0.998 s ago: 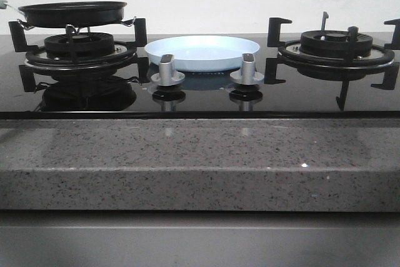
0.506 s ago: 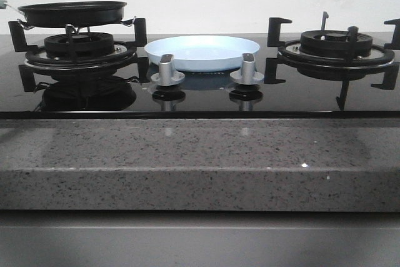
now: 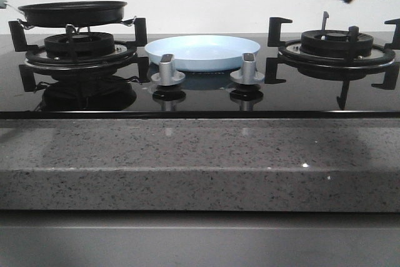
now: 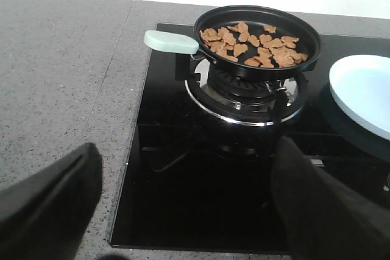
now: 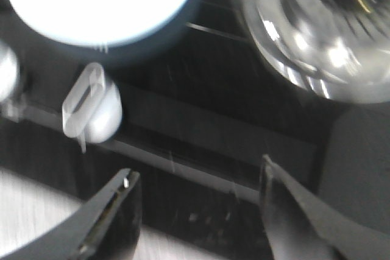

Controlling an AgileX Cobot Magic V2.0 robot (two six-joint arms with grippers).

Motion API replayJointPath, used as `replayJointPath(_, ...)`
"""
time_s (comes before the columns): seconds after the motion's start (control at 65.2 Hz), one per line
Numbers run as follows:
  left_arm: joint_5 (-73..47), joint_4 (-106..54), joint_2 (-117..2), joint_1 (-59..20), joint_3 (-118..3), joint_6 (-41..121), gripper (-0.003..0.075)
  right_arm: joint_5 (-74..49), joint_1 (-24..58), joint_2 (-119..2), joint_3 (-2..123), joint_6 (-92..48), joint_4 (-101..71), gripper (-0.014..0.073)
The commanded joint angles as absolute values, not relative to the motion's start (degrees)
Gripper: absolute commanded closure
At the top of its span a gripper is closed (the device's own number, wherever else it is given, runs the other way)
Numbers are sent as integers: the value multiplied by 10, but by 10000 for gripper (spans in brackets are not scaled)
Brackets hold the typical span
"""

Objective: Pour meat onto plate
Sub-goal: 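Lower the right gripper onto the rim of the light blue plate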

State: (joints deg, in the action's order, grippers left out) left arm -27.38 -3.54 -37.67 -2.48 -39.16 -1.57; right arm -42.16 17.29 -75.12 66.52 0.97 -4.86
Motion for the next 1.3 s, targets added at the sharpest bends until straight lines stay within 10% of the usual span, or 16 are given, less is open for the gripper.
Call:
replayJointPath(0.0,-225,-35,-379,-29,-412,-16,155,-424,172,-781,732,-14,-70,150)
replayJointPath(1.289,-225,-35,-379,-29,-412,-16,155,-587,138,-1203,1211,-106,-161,151)
